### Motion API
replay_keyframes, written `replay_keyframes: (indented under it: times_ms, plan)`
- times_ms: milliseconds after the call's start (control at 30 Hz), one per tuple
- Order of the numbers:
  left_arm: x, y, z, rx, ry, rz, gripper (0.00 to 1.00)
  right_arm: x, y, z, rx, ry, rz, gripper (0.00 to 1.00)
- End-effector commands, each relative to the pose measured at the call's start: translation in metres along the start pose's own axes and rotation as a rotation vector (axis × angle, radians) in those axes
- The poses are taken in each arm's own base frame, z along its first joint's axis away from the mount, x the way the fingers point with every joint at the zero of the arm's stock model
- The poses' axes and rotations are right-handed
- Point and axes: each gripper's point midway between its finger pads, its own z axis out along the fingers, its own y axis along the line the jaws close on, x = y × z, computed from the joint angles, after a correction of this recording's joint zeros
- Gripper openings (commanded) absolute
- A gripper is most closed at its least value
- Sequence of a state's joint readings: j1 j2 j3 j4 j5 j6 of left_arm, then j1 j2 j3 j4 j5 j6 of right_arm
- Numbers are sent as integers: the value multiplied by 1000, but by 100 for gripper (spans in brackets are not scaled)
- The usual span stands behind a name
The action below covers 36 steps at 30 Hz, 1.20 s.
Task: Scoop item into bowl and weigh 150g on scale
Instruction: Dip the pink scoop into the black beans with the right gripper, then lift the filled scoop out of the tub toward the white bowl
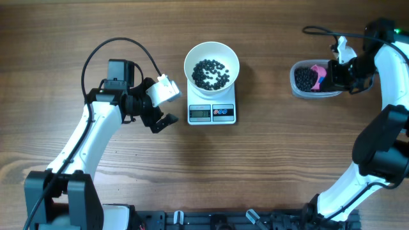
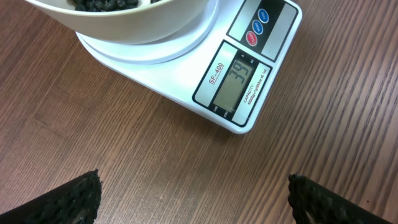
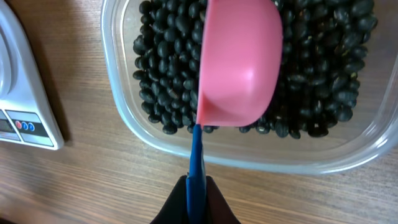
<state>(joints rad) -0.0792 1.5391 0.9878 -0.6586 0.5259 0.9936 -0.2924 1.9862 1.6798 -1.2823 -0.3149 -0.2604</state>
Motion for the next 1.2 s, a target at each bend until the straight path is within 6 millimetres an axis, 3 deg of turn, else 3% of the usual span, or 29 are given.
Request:
replay_keyframes:
  times_ms: [0, 333, 467, 567, 767, 933, 1167]
  plan:
    - [2, -3, 3, 24, -9, -4, 100, 3, 6, 18, -65, 15, 10, 4]
    - [2, -3, 3, 24, -9, -4, 100, 7, 4, 28, -70, 26, 92, 4]
    - [2, -3, 3, 24, -9, -4, 100, 2, 10, 16, -229, -37, 98, 4]
    - [2, -3, 3, 24, -9, -4, 100, 0, 3, 5, -313, -90, 122, 4]
    - [2, -3, 3, 24, -9, -4, 100, 5, -30, -16, -380, -179, 189, 4]
    - [2, -3, 3, 24, -9, -4, 100, 6, -23, -29, -485, -232, 148, 4]
    - [2, -3, 3, 24, -9, -4, 100, 12, 5, -45, -635, -261, 73, 4]
